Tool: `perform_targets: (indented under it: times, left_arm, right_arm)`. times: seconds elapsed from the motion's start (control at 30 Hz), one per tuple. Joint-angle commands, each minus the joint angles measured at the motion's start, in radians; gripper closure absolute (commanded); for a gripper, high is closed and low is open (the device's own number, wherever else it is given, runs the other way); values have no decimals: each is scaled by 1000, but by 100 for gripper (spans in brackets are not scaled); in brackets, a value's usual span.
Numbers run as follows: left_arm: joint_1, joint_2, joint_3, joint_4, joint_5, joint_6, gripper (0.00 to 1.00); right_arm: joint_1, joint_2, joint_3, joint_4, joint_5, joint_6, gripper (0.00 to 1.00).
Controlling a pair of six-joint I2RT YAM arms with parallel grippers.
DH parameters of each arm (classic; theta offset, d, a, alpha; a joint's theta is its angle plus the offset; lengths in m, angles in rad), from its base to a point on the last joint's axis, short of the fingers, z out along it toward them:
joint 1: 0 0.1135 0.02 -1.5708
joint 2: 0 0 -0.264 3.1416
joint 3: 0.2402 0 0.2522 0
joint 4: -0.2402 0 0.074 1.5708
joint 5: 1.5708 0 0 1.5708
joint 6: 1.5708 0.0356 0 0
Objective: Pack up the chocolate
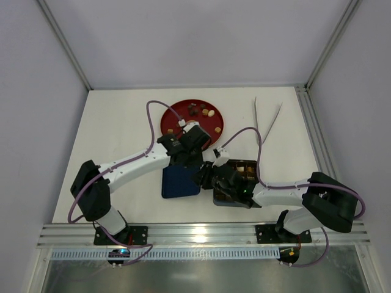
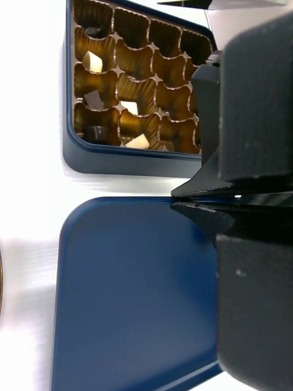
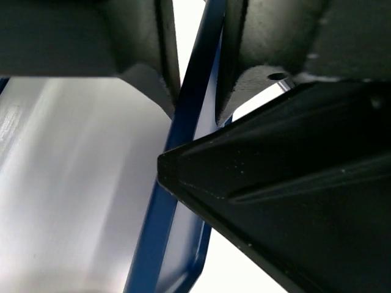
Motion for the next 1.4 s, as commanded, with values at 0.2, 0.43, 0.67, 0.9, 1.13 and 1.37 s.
perform_targets:
  times: [0.2, 0.43, 0.67, 0.9, 1.13, 1.37]
  left_arm:
    - [18, -64, -11, 72, 31, 1, 84]
    - [60, -130, -13, 89, 39, 57, 41]
    - [91, -212, 32, 54, 4, 162, 16]
    - [107, -344, 61, 4, -77, 370, 10]
    - [71, -427, 23, 12, -142, 556, 9]
    - [-172, -459, -20, 84, -425, 740, 6]
  right_arm:
    - [9, -14, 31, 46, 52, -2, 96]
    - [9, -115, 28, -35, 52, 18, 96]
    - [5, -192, 71, -181, 56, 42, 96]
    - [-129, -377, 88, -375, -99, 64, 96]
    - [-432, -522, 146, -636, -425, 39, 96]
    - [-753, -560, 188, -754, -773, 16, 96]
